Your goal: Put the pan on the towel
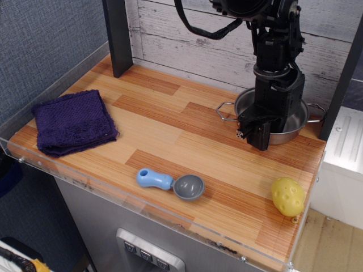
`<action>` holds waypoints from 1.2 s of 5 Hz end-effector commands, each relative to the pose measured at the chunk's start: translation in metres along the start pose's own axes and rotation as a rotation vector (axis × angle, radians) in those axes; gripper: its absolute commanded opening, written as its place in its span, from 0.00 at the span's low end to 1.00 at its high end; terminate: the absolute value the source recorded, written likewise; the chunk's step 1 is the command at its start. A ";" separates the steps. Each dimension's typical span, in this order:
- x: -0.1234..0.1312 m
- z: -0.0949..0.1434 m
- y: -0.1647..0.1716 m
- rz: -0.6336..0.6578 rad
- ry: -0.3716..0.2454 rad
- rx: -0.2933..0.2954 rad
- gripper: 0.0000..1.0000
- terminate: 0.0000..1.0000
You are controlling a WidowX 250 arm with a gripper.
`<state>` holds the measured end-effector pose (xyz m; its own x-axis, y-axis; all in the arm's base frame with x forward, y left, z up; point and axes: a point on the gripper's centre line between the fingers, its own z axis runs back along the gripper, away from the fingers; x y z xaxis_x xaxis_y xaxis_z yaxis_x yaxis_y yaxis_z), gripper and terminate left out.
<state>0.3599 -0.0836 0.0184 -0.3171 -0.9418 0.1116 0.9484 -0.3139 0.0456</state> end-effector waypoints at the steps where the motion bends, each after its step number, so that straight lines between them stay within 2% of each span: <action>1: 0.006 0.016 0.004 -0.024 0.015 0.054 0.00 0.00; 4: 0.013 0.040 -0.016 -0.041 -0.003 0.093 0.00 0.00; 5: 0.013 0.058 -0.031 -0.052 -0.024 0.089 0.00 0.00; 6: 0.011 0.077 -0.049 -0.024 -0.035 0.112 0.00 0.00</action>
<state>0.3034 -0.0661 0.0798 -0.3320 -0.9304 0.1555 0.9421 -0.3187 0.1043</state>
